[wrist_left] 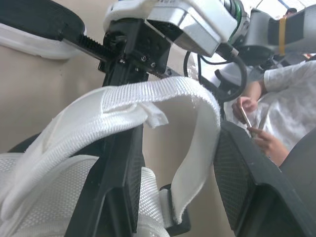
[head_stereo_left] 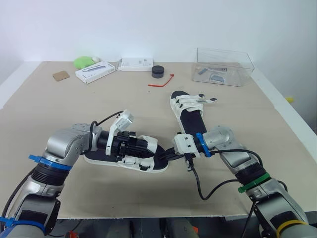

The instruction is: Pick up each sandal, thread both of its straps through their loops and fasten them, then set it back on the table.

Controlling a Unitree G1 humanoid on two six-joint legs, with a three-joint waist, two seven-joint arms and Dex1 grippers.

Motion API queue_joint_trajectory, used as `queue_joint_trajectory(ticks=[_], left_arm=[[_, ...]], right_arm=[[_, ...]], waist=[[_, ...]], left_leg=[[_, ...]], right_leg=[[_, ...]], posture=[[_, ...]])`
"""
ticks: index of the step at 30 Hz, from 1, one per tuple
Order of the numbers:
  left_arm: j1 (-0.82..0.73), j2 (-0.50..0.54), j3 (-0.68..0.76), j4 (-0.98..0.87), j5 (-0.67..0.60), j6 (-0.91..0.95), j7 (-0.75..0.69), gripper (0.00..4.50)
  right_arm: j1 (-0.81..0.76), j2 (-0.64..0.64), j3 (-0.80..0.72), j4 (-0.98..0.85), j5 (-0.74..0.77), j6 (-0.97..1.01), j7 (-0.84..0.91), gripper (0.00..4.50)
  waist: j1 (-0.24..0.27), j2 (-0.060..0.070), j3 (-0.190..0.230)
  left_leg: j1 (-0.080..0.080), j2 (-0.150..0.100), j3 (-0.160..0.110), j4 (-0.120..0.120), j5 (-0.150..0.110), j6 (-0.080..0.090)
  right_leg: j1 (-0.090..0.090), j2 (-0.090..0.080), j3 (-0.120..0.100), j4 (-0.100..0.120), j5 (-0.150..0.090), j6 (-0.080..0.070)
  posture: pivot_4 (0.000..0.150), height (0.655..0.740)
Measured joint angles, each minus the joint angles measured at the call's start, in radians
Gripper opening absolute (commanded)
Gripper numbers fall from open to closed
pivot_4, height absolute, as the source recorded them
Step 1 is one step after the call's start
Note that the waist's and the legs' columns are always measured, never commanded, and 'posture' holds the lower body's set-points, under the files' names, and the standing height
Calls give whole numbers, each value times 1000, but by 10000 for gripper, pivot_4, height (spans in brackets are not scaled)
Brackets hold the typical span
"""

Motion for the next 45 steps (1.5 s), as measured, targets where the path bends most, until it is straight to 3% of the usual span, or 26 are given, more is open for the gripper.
queue_joint_trajectory(ticks=[2, 3, 16, 38, 41, 45], left_arm=[[0, -1, -4, 26, 31, -31, 9, 1739], [0, -2, -4, 34, 43, -44, 12, 699], [-18, -36, 1, 48, 37, -31, 5, 699], [48, 25, -32, -23, 62, -53, -38, 699], [49, 35, -32, -44, 53, -31, -39, 8357], [50, 74, -32, -103, 41, -33, -50, 24896]], right_arm=[[0, 0, 0, 0, 0, 0, -1, 0], [0, 0, 0, 0, 0, 0, 0, 0], [-1, 0, 1, 5, 0, -8, 0, 0], [-2, 0, 2, 8, -2, -22, -2, 0], [-2, 0, 3, 9, -2, -22, -1, 0], [-3, 0, 3, 10, -3, -26, -1, 0]], waist=[[0, 0, 0], [0, 0, 0], [0, 0, 0], [0, 0, 0], [0, 0, 0], [0, 0, 0]], left_leg=[[0, 0, 0, 0, 0, 0], [0, 0, 0, 0, 0, 0], [0, 0, 0, 0, 0, 0], [0, 0, 0, 0, 0, 0], [0, 0, 0, 0, 0, 0], [0, 0, 0, 0, 0, 0]], right_leg=[[0, 0, 0, 0, 0, 0], [0, 0, 0, 0, 0, 0], [0, 0, 0, 0, 1, 1], [0, 0, 0, 0, 0, 0], [0, 0, 0, 0, 0, 0], [0, 0, 0, 0, 0, -1]], posture=[[1500, 7400], [1500, 7400], [1500, 7400], [1500, 7400], [1500, 7400], [1500, 7400]])
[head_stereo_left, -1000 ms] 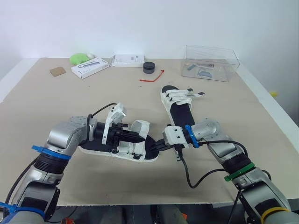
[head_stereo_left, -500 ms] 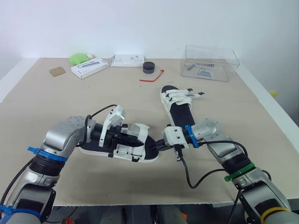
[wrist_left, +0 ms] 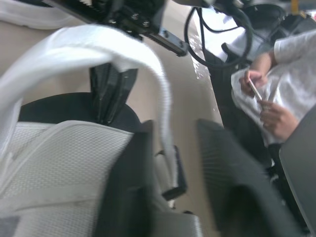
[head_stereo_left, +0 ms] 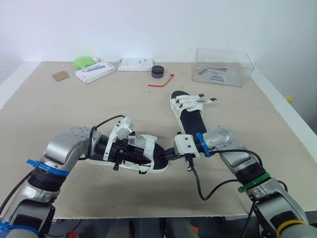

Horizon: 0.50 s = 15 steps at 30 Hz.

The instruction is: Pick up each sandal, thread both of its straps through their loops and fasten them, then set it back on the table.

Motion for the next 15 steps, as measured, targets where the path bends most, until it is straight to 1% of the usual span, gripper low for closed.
queue_joint_trajectory(ticks=[1, 3, 6, 9, 11, 13, 15], left_arm=[[0, 9, 2, -14, -1, 0, -4, 29300], [-1, 46, 13, -60, -15, 4, -12, 29300], [-20, 123, 76, -125, -71, 44, -19, 29300], [-27, 197, 183, -183, -155, 100, -17, 29300], [14, 228, 262, -234, -202, 129, 12, 29300], [117, 214, 332, -307, -223, 131, 84, 29300], [255, 122, 385, -389, -219, 109, 213, 29300]], right_arm=[[0, 0, 0, 0, -2, -2, 1, 0], [-5, 0, 1, 0, -9, -7, 5, 0], [-9, 0, 2, 1, -16, -12, 8, 0], [-15, 1, 5, 7, -16, -18, 10, 0], [-21, 2, 9, 13, -16, -22, 13, 0], [-25, 2, 11, 20, -16, -25, 19, 0], [-31, 4, 12, 30, -16, -26, 23, 0]], waist=[[0, 0, 0], [0, 0, 0], [0, -1, 1], [-1, -1, 1], [-1, 0, 1], [-1, 2, 0], [-1, 1, 0]], left_leg=[[0, 0, 0, 0, 0, 0], [0, 0, 0, 0, 0, 0], [0, 0, 0, 0, 0, 0], [0, 0, 0, 0, 0, 0], [0, 0, 0, 0, 0, 0], [1, 0, 1, -1, 0, 0], [1, 1, 0, 0, 0, 0]], right_leg=[[0, 0, 0, 0, 0, 0], [0, 0, 0, 0, 0, -1], [0, 0, 0, 0, -1, -1], [0, 0, 0, 0, -1, -1], [0, 0, 0, 0, -1, -1], [1, -2, 0, -1, -1, -1], [1, -5, 0, -1, -1, 0]], posture=[[1500, 7400], [1500, 7400], [1500, 7400], [1500, 7400], [1500, 7400], [1500, 7400], [1500, 7400]])
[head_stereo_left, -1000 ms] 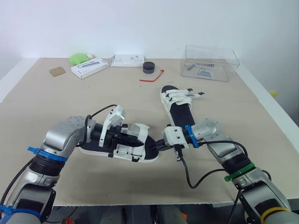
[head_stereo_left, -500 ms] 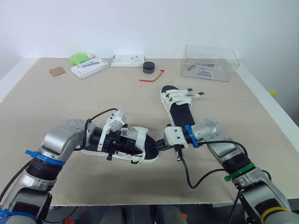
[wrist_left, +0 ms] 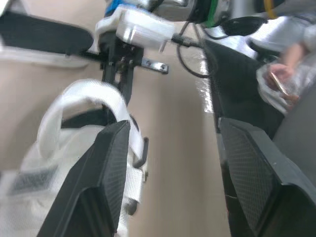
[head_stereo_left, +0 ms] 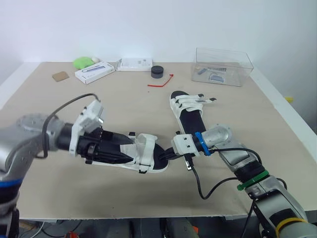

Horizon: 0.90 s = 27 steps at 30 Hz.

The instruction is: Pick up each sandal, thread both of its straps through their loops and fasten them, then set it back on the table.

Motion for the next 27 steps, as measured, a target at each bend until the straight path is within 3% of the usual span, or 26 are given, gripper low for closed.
queue_joint_trajectory(ticks=[4, 9, 17, 24, 27], left_arm=[[282, -89, -4, -151, 185, -215, 172, 29300], [488, -125, -63, -200, 346, -452, 228, 29300], [483, -148, -127, -173, 327, -498, 244, 29300], [458, -88, -69, -147, 192, -416, 214, 29300], [392, -67, -45, -62, 199, -419, 210, 29300]], right_arm=[[-3, 2, 2, 7, 0, -4, 1, 0], [-10, 3, 6, 34, -2, -16, 4, 0], [-33, 15, 11, 65, -11, -22, 6, 0], [-26, 14, 6, 59, -11, -23, 3, 0], [-16, 12, 1, 52, -11, -23, -1, 0]], waist=[[2, -2, 0], [3, -1, -2], [3, 0, -3], [3, 0, -4], [3, 1, -4]], left_leg=[[0, 0, 0, 0, 0, -1], [1, 0, 1, 0, 1, 0], [1, 0, 1, 0, 1, 1], [1, 1, 1, -1, 1, 1], [1, 1, 0, -1, 1, 1]], right_leg=[[0, -1, 0, 0, 1, -1], [0, -3, -2, 0, 1, -2], [0, -2, -3, 0, 1, -1], [0, -2, -4, 0, 0, -2], [0, -1, -5, 0, 0, -2]], posture=[[1500, 7400], [1500, 7400], [1500, 7400], [1500, 7400], [1500, 7400]])
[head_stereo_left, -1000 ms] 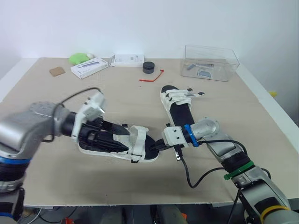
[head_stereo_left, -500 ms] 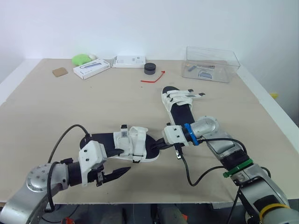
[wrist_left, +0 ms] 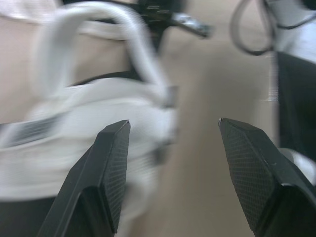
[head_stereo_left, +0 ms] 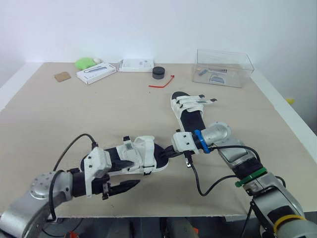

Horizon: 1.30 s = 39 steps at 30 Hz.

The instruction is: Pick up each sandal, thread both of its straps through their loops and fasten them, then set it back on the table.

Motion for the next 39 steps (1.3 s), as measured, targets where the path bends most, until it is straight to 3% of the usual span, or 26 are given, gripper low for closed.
queue_joint_trajectory(ticks=[7, 9, 11, 15, 18, 23, 26, 33, 39], left_arm=[[-121, 36, 14, 91, -21, 10, -48, 29300], [-136, 91, 57, 88, -139, 111, -66, 29300], [-125, 180, 135, 62, -339, 268, -90, 29300], [4, 314, 228, -11, -632, 465, -137, 29300], [109, 337, 271, -76, -741, 526, -150, 29300], [182, 261, 226, -149, -672, 475, -105, 29300], [146, 164, 138, -140, -542, 391, -25, 29300], [59, 51, -28, -77, -307, 256, 60, 29300], [-5, 14, -104, -31, -212, 204, 66, 29300]], right_arm=[[10, -1, -10, -15, 0, 0, 3, 0], [14, -1, -12, -19, 0, 0, 3, 0], [17, -1, -13, -24, 0, 0, 4, 0], [22, -3, -15, -35, 0, -1, 3, 0], [22, -7, -15, -36, 0, -4, 4, 0], [22, -7, -15, -35, -2, -4, 2, 0], [22, -7, -14, -35, -3, -4, 2, 0], [20, -7, -14, -35, -3, -4, 3, 0], [20, -7, -13, -35, -3, -1, 1, 0]], waist=[[-1, -1, 0], [-1, -3, 1], [-2, -3, 2], [-2, -1, 3], [-1, 0, 4], [-1, 3, 3], [0, 3, 3], [0, 2, 2], [0, 1, 2]], left_leg=[[-2, 0, 1, 0, -1, -1], [-2, 1, 1, 0, -1, -1], [-2, 2, 1, 0, -1, -1], [-2, 2, 1, -1, -2, -2], [-2, 2, 1, -1, -3, -2], [-1, 2, 1, -1, -3, -2], [-1, 2, 0, -1, -2, -2], [-2, 2, 1, -1, -3, -2], [-2, 2, 1, -1, -3, -2]], right_leg=[[0, 0, 1, -1, 0, 0], [-1, 0, 0, -1, 0, 0], [-1, 0, 0, -2, -1, 0], [-1, 0, 0, -3, -2, 0], [-1, 0, -1, -3, -2, 0], [0, 0, 0, -3, -2, 0], [0, 1, 0, -3, -2, 0], [0, 0, 1, -4, -2, 0], [0, 1, 0, -4, -2, 0]], posture=[[1500, 7400], [1500, 7400], [1500, 7400], [1500, 7400], [1500, 7400], [1500, 7400], [1500, 7400], [1500, 7400], [1500, 7400]])
